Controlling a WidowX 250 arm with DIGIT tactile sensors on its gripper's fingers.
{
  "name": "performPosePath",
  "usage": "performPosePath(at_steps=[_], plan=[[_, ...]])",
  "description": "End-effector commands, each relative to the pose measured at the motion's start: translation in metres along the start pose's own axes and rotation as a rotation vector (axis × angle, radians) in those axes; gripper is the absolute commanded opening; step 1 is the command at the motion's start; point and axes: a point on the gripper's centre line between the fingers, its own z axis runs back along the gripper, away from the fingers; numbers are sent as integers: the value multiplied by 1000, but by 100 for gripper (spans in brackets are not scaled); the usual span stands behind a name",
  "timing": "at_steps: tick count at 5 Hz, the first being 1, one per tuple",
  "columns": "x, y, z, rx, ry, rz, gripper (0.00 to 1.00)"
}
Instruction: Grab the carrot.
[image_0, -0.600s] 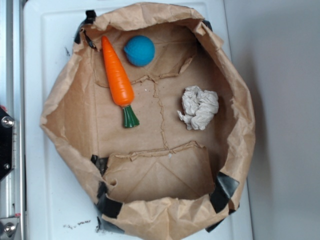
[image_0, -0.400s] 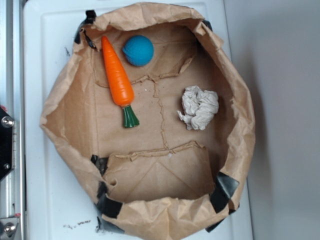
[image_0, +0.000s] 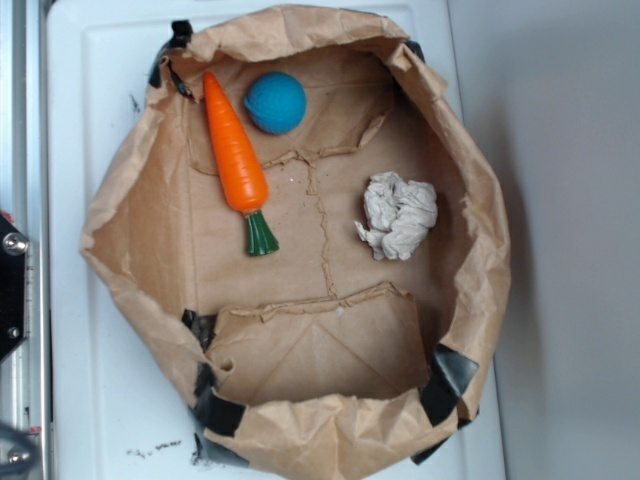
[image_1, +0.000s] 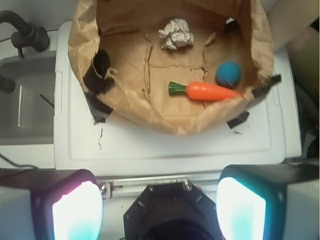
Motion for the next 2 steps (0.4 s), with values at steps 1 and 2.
performPosePath(at_steps=[1,2], plan=[[36,-3,-8,-32,-55,-176,100],[58,4,-24,-108,15,-414,100]])
